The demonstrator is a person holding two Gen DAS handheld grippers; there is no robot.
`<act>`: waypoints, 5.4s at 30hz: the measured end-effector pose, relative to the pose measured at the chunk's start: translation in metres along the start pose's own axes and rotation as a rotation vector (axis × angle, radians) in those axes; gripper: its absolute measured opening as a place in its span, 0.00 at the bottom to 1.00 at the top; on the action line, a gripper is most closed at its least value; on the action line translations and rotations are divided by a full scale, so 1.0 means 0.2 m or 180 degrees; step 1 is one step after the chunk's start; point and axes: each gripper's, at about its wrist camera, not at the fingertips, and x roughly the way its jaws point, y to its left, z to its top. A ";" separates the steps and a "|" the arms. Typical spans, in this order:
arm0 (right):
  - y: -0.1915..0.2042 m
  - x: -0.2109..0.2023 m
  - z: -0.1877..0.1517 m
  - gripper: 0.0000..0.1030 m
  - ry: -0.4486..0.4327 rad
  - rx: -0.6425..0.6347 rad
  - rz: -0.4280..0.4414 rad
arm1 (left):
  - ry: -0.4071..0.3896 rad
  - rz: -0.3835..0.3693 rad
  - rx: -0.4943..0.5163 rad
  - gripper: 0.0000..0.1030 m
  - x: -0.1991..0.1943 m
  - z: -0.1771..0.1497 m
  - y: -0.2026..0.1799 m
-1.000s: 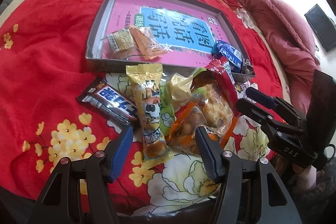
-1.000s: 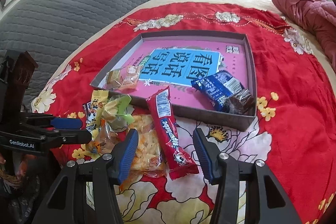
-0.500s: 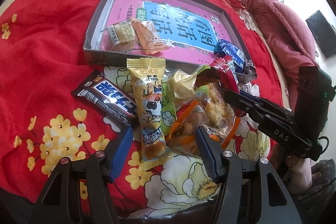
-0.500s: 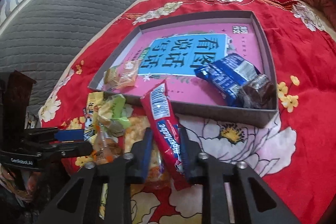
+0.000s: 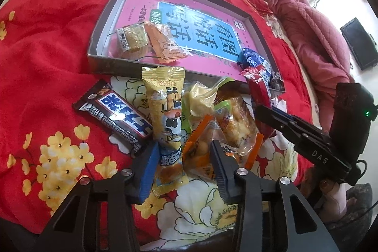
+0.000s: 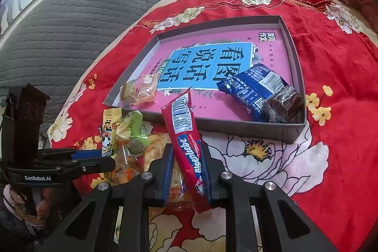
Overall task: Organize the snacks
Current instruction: 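Lift the red wafer bar with the right tool while the left tool grasps the yellow cartoon packet, then carry the red bar over the tray with the right tool while the left tool carries the yellow packet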
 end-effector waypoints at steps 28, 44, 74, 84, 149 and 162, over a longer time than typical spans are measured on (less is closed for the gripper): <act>0.00 0.04 -0.01 0.22 0.0089 -0.0075 -0.0049 | 0.0127 -0.0319 -0.0525 0.26 0.05 -0.02 0.18; 0.03 -0.02 0.00 0.22 -0.0058 -0.0121 -0.0027 | -0.0095 -0.0142 -0.0082 0.21 -0.04 0.02 0.03; 0.03 -0.17 0.10 0.22 -0.0560 -0.0122 0.0097 | -0.0544 0.0006 0.0050 0.21 -0.21 0.16 -0.05; -0.01 -0.20 0.12 0.22 -0.0649 0.0000 0.0117 | -0.0598 0.0008 0.0082 0.21 -0.22 0.21 -0.08; -0.14 -0.01 0.35 0.22 -0.0689 0.0190 0.0243 | -0.0482 0.0150 0.0158 0.21 0.12 0.51 -0.18; -0.11 0.07 0.33 0.22 -0.0533 0.0085 0.0169 | -0.0363 0.0143 0.0185 0.21 0.18 0.49 -0.19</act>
